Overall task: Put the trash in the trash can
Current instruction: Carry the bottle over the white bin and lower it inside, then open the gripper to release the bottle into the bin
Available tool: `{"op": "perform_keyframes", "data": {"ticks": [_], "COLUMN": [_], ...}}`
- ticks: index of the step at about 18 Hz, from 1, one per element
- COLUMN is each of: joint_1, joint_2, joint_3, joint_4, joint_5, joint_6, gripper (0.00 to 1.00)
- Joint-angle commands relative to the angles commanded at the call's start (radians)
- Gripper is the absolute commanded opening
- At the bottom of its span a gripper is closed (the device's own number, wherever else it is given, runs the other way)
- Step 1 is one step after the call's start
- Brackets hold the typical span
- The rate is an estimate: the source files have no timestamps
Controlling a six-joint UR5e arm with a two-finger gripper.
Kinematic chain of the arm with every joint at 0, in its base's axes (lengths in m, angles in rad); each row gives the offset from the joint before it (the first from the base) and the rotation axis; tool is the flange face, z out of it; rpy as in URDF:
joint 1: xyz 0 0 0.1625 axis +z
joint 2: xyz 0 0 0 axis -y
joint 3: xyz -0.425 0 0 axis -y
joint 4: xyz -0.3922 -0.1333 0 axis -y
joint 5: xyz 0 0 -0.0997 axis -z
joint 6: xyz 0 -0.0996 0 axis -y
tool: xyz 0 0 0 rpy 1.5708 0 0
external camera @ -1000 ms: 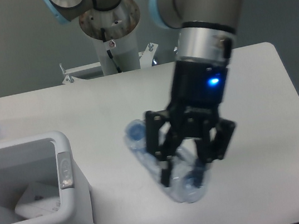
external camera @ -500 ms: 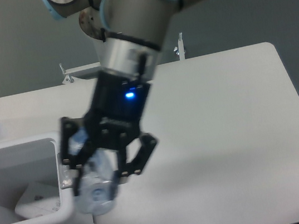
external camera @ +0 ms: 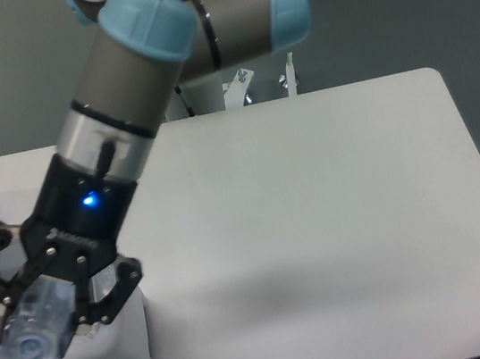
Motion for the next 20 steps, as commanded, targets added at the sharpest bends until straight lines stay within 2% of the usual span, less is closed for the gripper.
{"op": "perform_keyframes", "data": {"ticks": [6,8,9,13,17,20], "joint_1": [-0.018,-0.018,-0.018,-0.014,0.057,0.106], "joint_2": [-0.029,-0.028,-0.025,-0.011,0.034,0.075], "joint_3": [-0.003,-0.011,-0.017,-0.017,-0.028,-0.037], "joint_4": [0.002,0.003,0.002,0.002,-0.008,-0.011], "joint_5": [0.005,0.006,0.006,0.008,0.018,0.202], "joint_6": [0.009,0.025,0.038,0.046,0.046,0.055], "gripper": [0.58,0.93,1.0,1.0,1.0,1.0]}}
